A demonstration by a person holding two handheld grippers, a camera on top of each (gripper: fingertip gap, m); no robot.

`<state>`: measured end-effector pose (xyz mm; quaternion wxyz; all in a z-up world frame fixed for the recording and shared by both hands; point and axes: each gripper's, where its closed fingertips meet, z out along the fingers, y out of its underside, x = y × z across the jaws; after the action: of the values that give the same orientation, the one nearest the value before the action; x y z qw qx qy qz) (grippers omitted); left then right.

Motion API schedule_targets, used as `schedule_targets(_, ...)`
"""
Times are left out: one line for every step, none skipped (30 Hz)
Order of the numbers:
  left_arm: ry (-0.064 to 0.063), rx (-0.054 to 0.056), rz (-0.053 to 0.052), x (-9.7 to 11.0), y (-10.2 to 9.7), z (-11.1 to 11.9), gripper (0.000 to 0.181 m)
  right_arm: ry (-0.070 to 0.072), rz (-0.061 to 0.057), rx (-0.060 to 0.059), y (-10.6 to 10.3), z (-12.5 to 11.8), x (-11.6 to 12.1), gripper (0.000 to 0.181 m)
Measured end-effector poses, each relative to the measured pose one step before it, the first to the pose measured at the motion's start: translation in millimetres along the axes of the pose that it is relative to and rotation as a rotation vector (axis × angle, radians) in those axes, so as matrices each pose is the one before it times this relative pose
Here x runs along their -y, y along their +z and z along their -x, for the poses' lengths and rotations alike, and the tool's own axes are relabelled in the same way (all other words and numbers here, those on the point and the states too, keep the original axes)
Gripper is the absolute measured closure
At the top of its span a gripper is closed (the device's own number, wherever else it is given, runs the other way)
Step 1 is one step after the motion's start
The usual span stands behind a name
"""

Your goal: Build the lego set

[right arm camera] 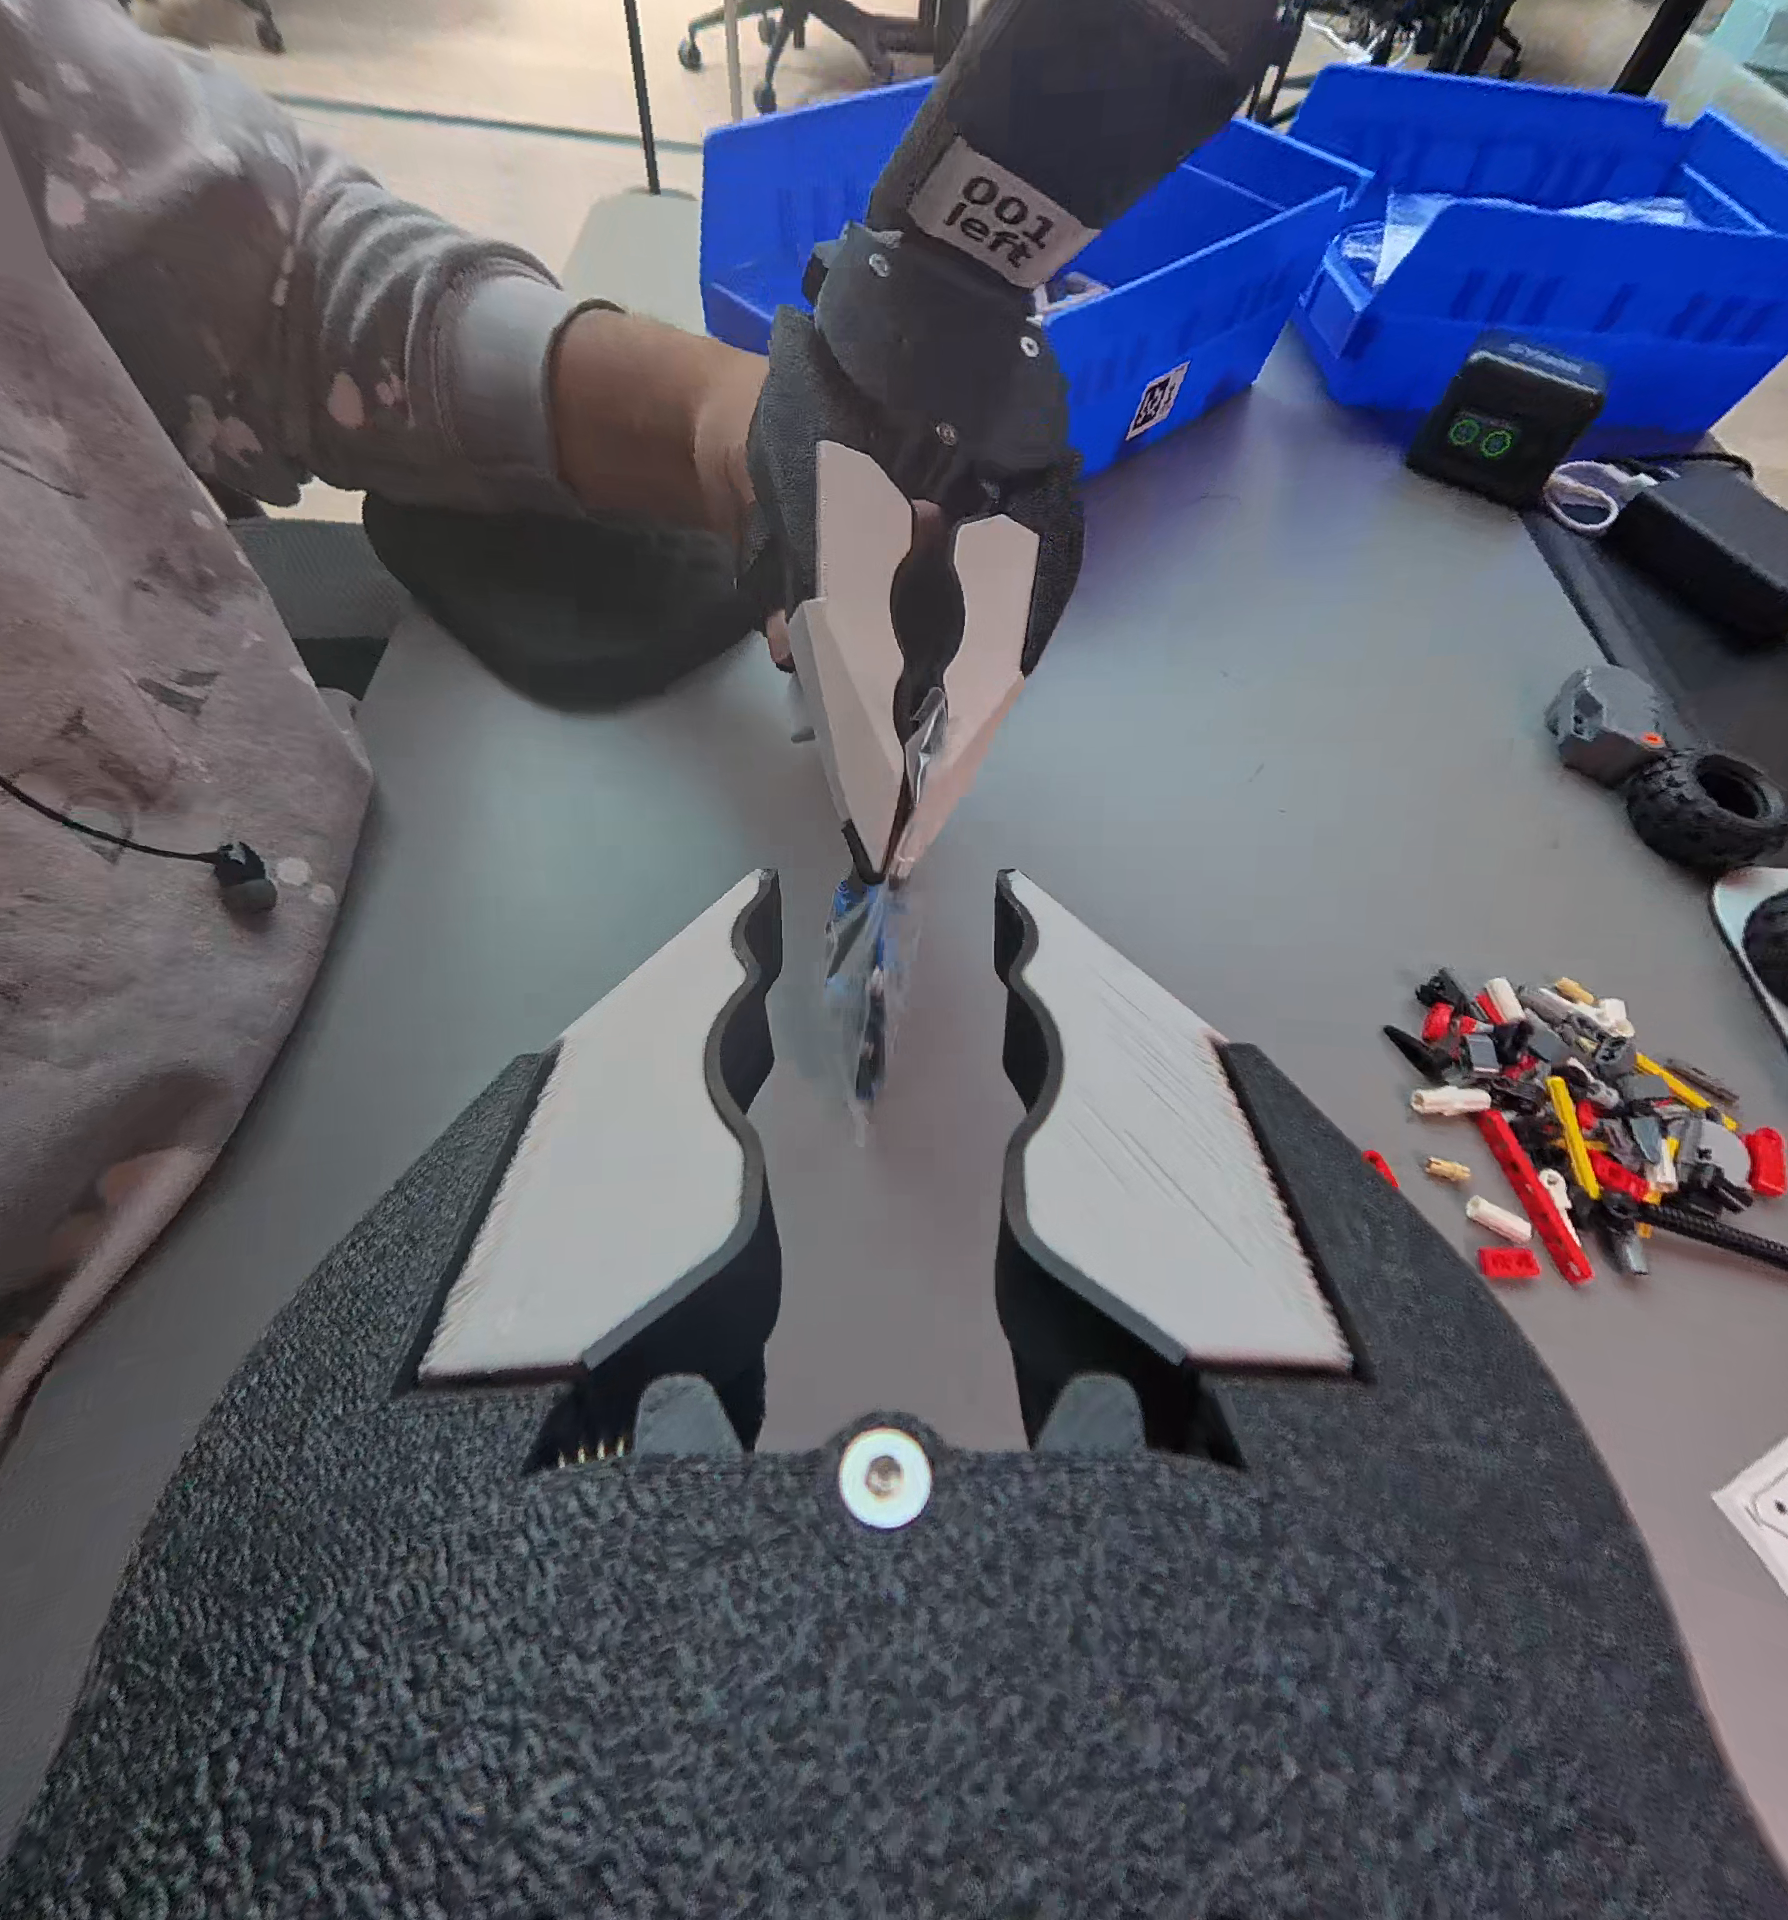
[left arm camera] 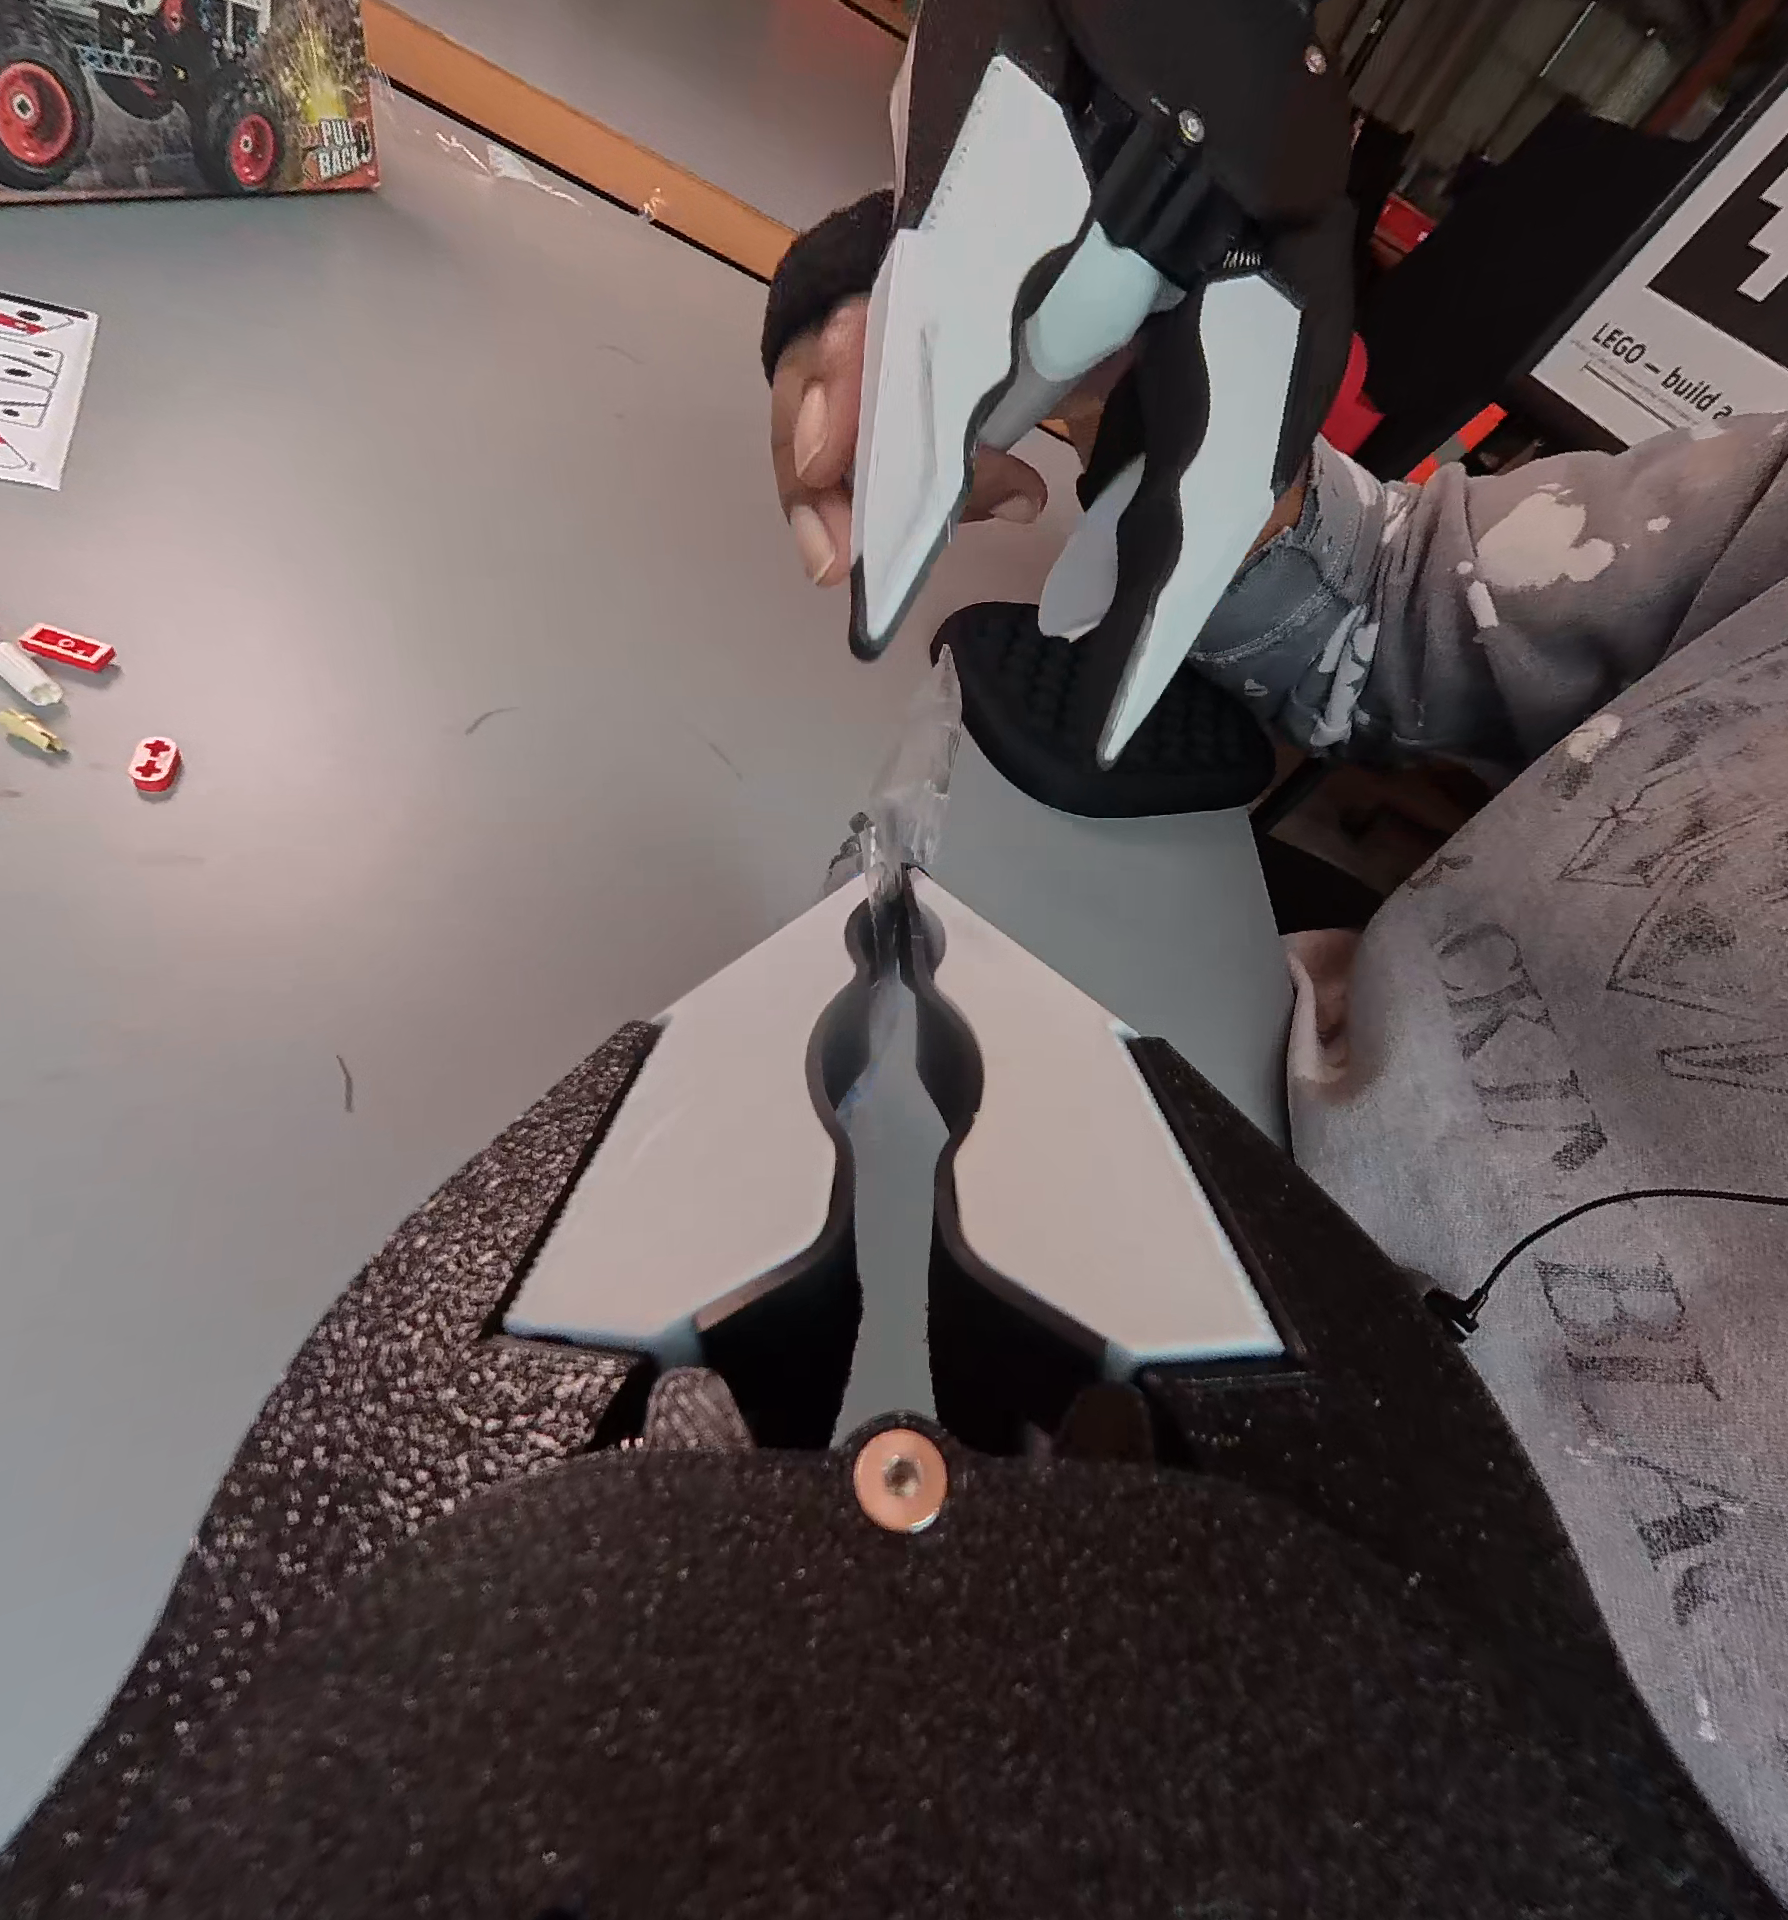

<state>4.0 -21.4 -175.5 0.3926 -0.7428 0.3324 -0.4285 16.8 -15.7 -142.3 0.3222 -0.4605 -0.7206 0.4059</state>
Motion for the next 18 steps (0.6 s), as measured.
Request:
schedule_targets(0.0001, 0.0032, 0.0022, -0.37, -0.13, -0.24, 0.181, -0.0211, 0.0228, 0.0073, 10.08, 2.32, 1.34, 0.14)
schedule_targets(0.003, 0.0036, 0.0022, -0.38, -0.23, -0.18, 0.181, -0.0155, 0.0137, 0.0036, 8.84, 0.46, 1.73, 0.143)
schedule_targets(0.0024, 0.0052, 0.0017, -0.31, -0.28, 0.03, 0.181, -0.008, 0.0048, 0.004, 7.07, -0.81, 1.75, 0.147)
schedule_targets(0.0005, 0.0039, 0.0023, -0.33, -0.27, 0.13, 0.181, -0.0039, -0.0022, 0.0046, 4.99, -1.55, 1.46, 0.156)
schedule_targets(0.0034, 0.0017, 0.0022, -0.21, -0.3, -0.25, 0.181, 0.0013, -0.0089, -0.0085, 2.94, -3.82, 1.51, 0.167)
schedule_targets(0.0051, 0.0045, -0.0006, 0.04, -0.42, 0.47, 0.181, 0.0028, -0.0078, -0.0137, 1.03, -4.45, 0.86, 0.178)
schedule_targets(0.0025, 0.0038, -0.0049, 0.8, -0.9, 0.74, 0.181, 0.0018, -0.0106, -0.0018, -0.31, -2.02, 0.85, 0.181)
schedule_targets(0.0032, 0.0011, -0.0069, 0.94, -0.99, 0.58, 0.181, 0.0077, -0.0189, 0.0053, -0.79, -0.1, 1.44, 0.181)
schedule_targets(0.011, 0.0021, -0.0047, 0.45, -0.75, 0.4, 0.181, 0.0123, -0.0192, 0.0061, -0.5, 0.19, 0.99, 0.181)
schedule_targets(0.0191, 0.0026, -0.0012, -0.17, -0.19, -0.14, 0.181, 0.0167, -0.0164, 0.0092, -0.01, 0.34, 0.28, 0.181)
schedule_targets(0.0188, 0.0028, -0.0014, -0.08, 0.37, -0.62, 0.173, 0.0193, -0.0152, 0.0146, 0.25, 0.89, 0.22, 0.181)
schedule_targets(0.0129, 0.0001, -0.0051, 0.83, 0.78, -1.19, 0.161, 0.0174, -0.0178, 0.0113, 0.13, 0.19, 0.85, 0.181)
schedule_targets(0.0084, -0.0058, -0.0094, 1.77, 0.87, -2.16, 0.157, 0.0154, -0.0174, 0.0132, -0.05, 0.39, 1.15, 0.181)
schedule_targets(0.0075, -0.0077, -0.0125, 2.28, 0.89, -2.43, 0.157, 0.0109, -0.0102, 0.0152, -0.05, 0.96, 0.44, 0.181)
schedule_targets(0.0088, -0.0035, -0.0119, 1.99, 0.9, -1.78, 0.159, 0.0046, -0.006, 0.0111, 0.22, 0.88, 0.11, 0.181)
schedule_targets(0.0095, -0.0006, -0.0085, 1.24, 0.94, -1.07, 0.16, 0.0014, -0.0035, 0.0088, 0.54, 1.1, -0.26, 0.181)
schedule_targets(0.008, -0.0014, -0.0055, 0.56, 1.19, -0.89, 0.162, -0.0009, -0.0041, 0.0114, 0.57, 1.94, 0.04, 0.181)
schedule_targets(0.0058, 0.0022, -0.006, 0.59, 1.09, -0.13, 0.166, -0.0008, -0.0077, 0.0103, 0.55, 1.88, 0.76, 0.181)
